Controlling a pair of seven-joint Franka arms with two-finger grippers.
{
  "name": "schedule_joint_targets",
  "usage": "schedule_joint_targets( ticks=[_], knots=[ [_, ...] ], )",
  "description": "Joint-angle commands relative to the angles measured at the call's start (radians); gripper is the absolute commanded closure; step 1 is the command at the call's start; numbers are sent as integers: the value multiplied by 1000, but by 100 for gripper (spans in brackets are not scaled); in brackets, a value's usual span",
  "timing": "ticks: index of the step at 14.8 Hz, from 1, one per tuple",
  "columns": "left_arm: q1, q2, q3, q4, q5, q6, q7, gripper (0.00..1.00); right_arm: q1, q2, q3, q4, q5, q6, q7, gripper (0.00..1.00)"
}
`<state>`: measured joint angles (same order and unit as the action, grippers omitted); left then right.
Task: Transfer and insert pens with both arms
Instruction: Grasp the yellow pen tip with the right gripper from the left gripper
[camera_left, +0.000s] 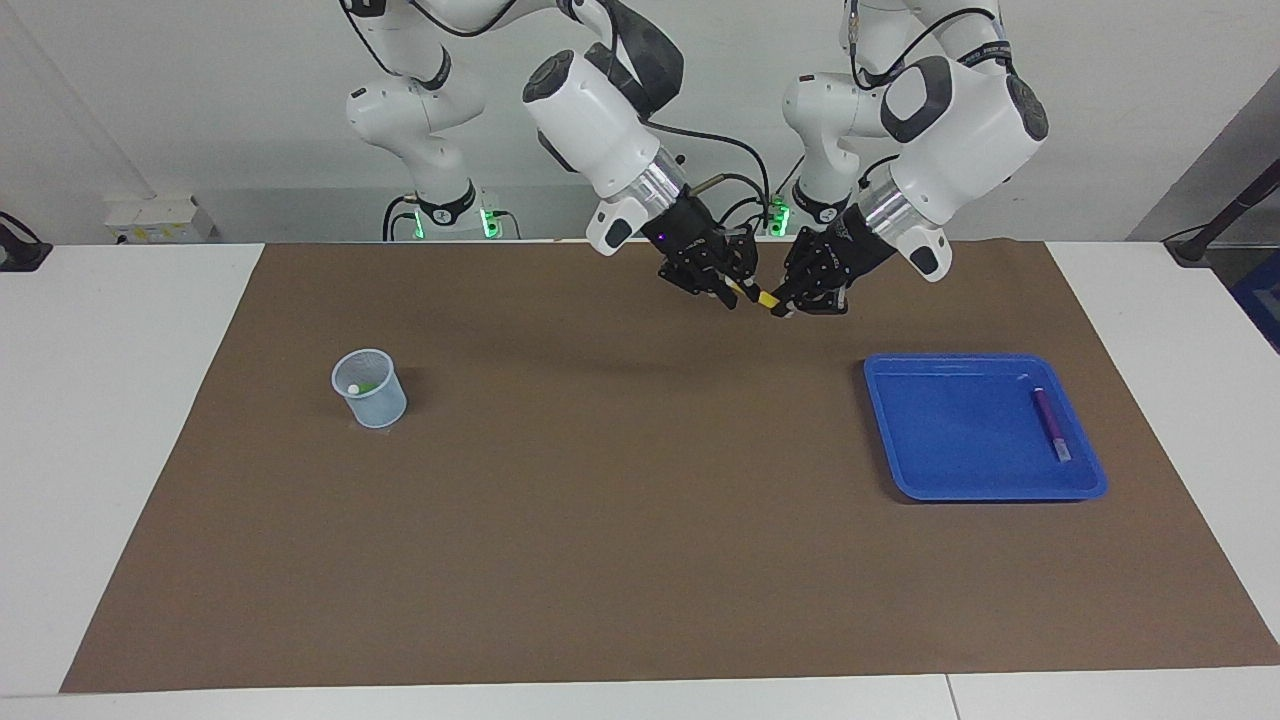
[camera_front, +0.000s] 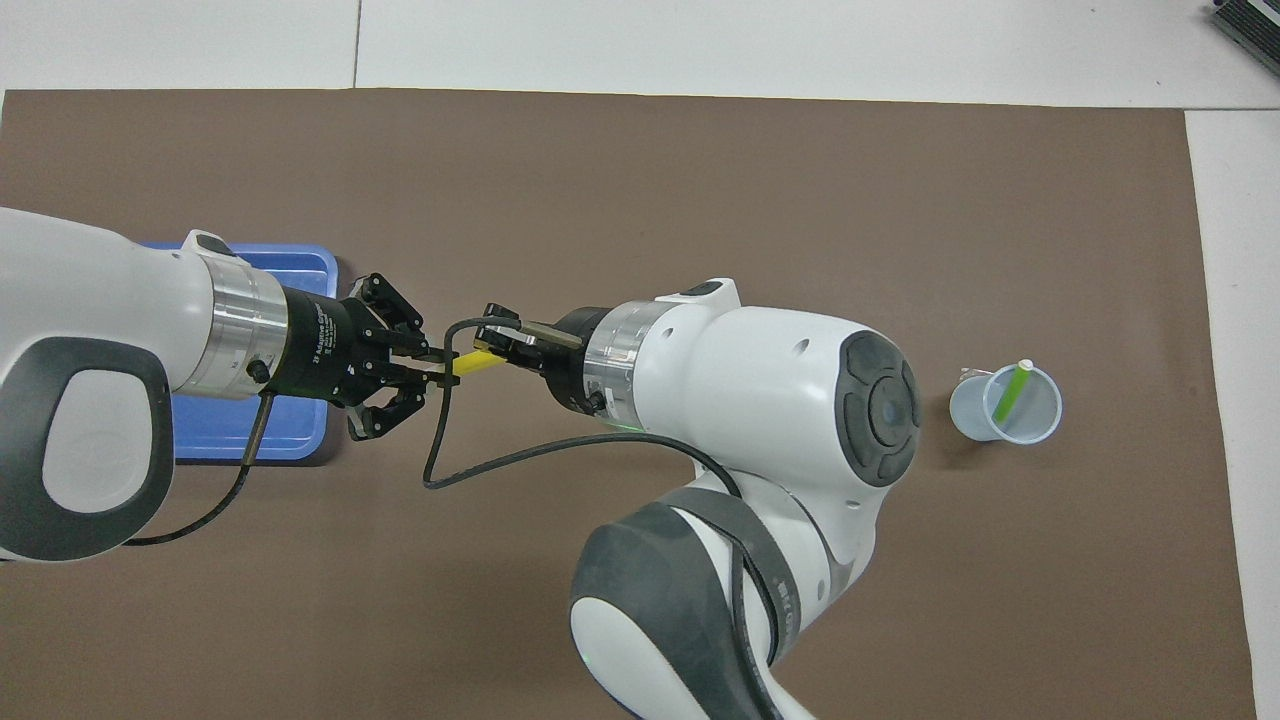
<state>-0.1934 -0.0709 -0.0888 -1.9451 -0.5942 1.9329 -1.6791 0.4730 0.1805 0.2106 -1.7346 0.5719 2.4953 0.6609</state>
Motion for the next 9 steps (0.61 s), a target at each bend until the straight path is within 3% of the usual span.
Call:
schedule_joint_targets(
  ticks=[1,7,9],
  knots=[
    [-17,-35,15,-34,-15,17,-14,100,-2,-1,0,-3,43,7,6,97],
    [-18,-35,15,-35,-15,21,-16,99,-4,-1,0,-3,97,7,6,100],
    [-29,-38,15,-43,-15,31,-7,23,-8,-1,0,-3,97,1,-3,100]
  ],
)
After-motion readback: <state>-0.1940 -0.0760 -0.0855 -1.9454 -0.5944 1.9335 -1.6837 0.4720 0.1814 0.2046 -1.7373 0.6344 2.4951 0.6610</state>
